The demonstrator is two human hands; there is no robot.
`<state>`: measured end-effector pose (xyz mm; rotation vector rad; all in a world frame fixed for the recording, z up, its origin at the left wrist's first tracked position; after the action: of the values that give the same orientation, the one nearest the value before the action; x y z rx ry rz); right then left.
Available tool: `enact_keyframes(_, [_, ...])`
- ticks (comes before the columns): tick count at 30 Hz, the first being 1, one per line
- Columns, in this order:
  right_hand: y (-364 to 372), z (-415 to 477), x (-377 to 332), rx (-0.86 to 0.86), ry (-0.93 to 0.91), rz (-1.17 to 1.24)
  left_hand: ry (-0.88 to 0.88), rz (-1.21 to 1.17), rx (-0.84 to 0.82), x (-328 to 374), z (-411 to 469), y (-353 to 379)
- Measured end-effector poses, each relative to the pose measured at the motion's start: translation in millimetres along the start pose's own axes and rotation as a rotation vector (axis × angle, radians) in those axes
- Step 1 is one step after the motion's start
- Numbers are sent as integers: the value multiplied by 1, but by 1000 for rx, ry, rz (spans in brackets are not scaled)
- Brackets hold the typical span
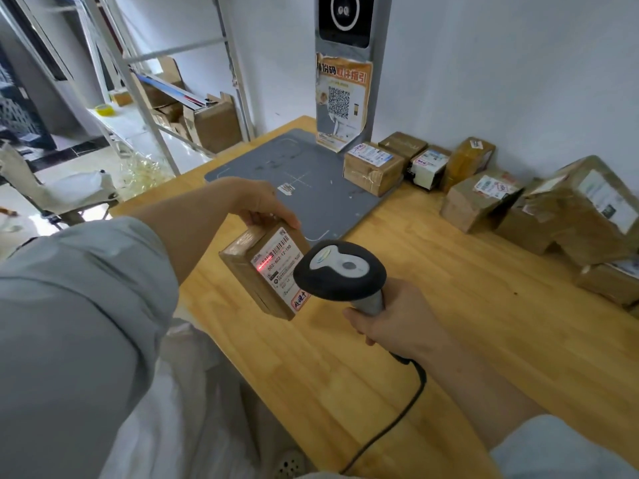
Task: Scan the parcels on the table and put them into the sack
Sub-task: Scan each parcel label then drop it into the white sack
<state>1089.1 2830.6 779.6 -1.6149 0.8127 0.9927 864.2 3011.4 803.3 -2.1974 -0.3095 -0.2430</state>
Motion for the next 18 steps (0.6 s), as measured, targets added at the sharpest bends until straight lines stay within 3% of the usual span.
enact_keyframes(18, [7, -1, -5, -47, -92, -92, 12, -36, 28, -15, 3, 2])
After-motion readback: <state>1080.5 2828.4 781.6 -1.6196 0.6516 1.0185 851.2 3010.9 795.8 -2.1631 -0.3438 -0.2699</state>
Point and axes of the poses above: each hand's wrist, its own z-axis towards the middle knuckle, its own y-axis out of the palm, x = y × z, the point moved 1 cm from there along z, towards the middle knuckle, and after that the axes turned 11 degrees about z, right-handed, at the moved point
